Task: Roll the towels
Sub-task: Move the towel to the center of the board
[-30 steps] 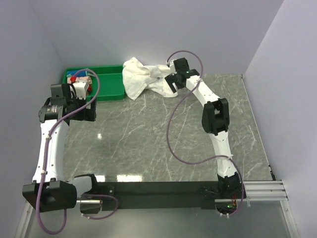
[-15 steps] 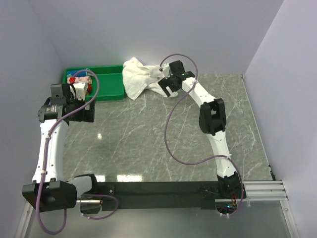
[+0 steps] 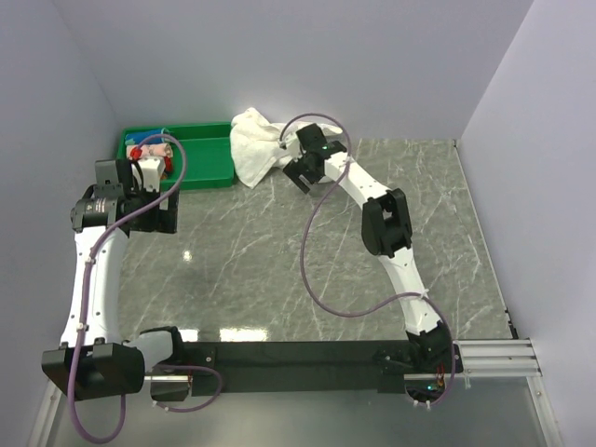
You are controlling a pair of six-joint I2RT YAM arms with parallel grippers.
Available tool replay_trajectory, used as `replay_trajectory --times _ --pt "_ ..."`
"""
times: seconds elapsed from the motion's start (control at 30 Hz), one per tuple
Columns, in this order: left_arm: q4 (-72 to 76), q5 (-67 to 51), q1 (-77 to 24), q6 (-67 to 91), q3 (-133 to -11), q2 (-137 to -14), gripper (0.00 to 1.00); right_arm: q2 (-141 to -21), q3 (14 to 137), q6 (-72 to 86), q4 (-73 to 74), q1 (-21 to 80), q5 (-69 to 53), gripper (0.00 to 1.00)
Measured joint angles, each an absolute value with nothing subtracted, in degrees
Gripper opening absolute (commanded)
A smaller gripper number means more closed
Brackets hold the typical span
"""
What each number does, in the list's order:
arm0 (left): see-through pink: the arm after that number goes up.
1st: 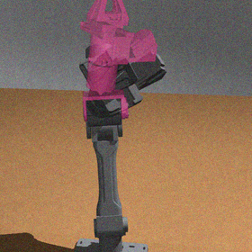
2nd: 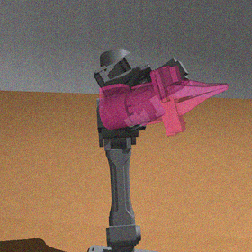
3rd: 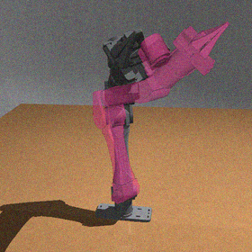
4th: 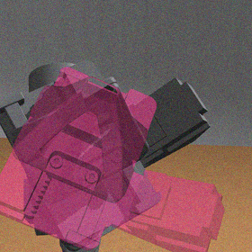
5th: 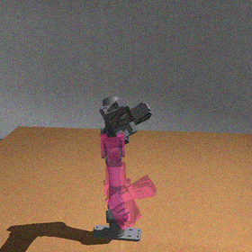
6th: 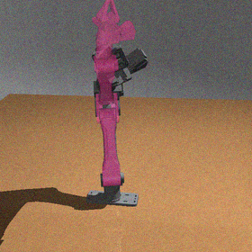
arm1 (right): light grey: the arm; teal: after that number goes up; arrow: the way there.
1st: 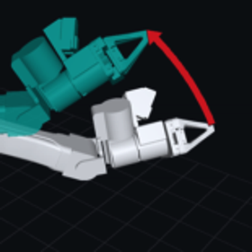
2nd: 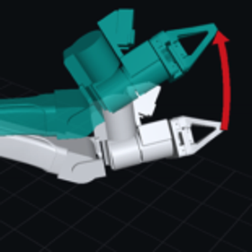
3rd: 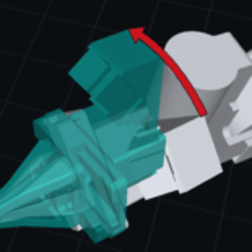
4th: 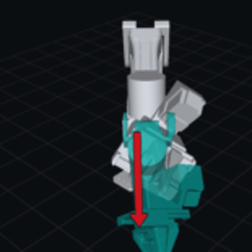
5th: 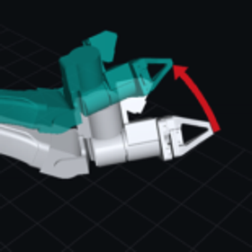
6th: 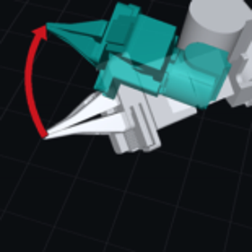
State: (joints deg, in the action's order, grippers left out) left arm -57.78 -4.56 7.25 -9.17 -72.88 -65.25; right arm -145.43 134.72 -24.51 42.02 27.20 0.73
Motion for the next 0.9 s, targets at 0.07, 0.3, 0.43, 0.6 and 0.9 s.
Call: replay_trajectory --times 0.07,0.3,0.43,0.6,0.9 --pt "-58.15 -4.19 7.25 -9.17 -72.88 -65.08 1.0 -145.86 134.1 -26.83 41.74 28.14 3.46 0.89" --pt "-58.19 -3.05 7.25 -9.19 -72.86 -62.41 0.99 -148.18 135.2 -34.3 41.56 29.3 11.42 0.63" --pt "-58.19 -2.81 7.25 -9.19 -72.86 -61.28 0.99 -148.66 135.17 -37.78 42.22 27.75 12.45 0.4" --pt "-58.17 -2.35 7.25 -9.17 -72.86 -61.58 0.99 -149.38 135.22 -40.49 44.1 26.35 13.41 0.0" --pt "-58.11 -2.28 7.25 -9.39 -72.86 -61.71 0.99 -146.36 128.51 -43.77 42.89 26.52 16.36 0.0"
